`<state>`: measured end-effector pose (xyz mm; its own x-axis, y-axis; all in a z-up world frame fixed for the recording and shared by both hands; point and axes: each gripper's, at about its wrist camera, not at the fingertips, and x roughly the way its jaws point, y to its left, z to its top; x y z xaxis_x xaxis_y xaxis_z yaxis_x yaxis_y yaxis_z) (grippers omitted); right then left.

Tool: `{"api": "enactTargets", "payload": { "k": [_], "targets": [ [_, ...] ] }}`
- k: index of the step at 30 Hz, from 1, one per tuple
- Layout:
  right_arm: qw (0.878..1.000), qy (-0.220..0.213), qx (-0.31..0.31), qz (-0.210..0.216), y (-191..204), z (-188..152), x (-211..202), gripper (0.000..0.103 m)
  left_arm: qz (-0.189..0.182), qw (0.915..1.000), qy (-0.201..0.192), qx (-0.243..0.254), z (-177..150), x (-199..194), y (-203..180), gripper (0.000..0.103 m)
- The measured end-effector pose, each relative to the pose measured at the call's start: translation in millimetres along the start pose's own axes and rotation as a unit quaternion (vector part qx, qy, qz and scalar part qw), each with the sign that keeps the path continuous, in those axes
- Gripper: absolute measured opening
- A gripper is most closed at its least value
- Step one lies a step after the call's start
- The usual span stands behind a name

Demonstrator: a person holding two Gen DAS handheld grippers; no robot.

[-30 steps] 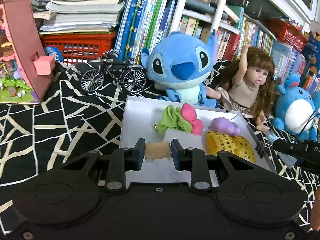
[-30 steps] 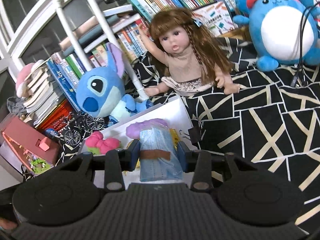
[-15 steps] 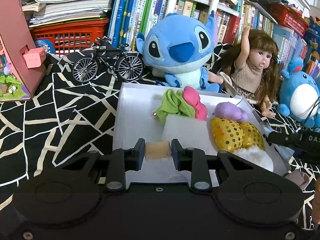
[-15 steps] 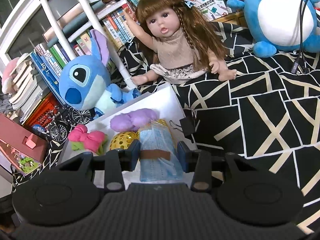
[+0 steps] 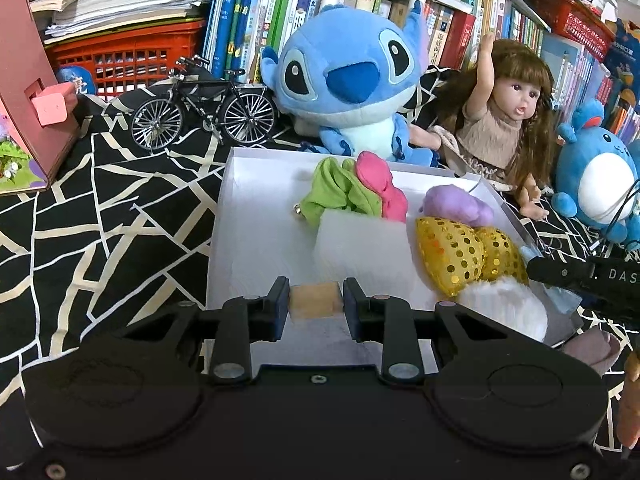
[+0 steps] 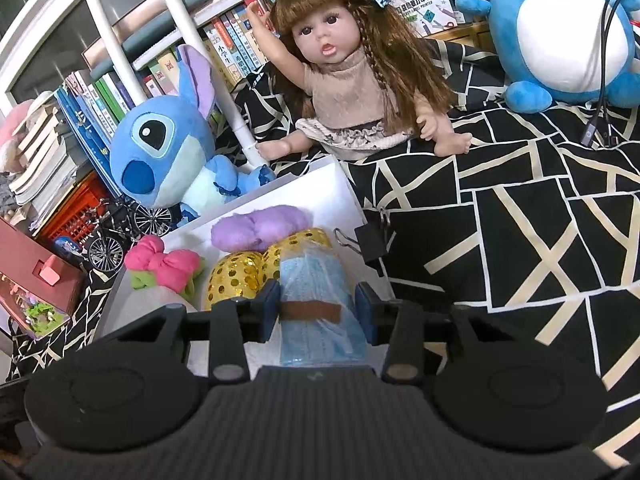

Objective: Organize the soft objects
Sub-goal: 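Carry the packet and cork piece into the white box and open both tools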

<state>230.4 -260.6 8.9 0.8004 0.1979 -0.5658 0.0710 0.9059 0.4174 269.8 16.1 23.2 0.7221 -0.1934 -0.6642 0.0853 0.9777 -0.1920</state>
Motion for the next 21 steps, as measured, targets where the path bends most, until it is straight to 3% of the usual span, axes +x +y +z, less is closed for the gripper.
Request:
{"api": "enactTargets", "payload": {
  "k": [10,17,21],
  "targets": [
    [1.000,0.003,-0.002,-0.002,0.2,-1.2,1.3,0.048,-0.001,1.0000,0.008,0.000,-1.3,3.9,-2.0,0.029],
    [1.000,0.001,-0.006,0.000,2.0,-2.4,0.2,0.050,0.003,1.0000,0.005,-0.001,-1.8,2.9,-2.6,0.044],
    [1.000,-0.004,-0.018,-0.001,6.0,-3.2,-3.2,0.062,0.003,1.0000,0.001,0.000,-1.2,-1.7,-3.7,0.053]
  ]
}}
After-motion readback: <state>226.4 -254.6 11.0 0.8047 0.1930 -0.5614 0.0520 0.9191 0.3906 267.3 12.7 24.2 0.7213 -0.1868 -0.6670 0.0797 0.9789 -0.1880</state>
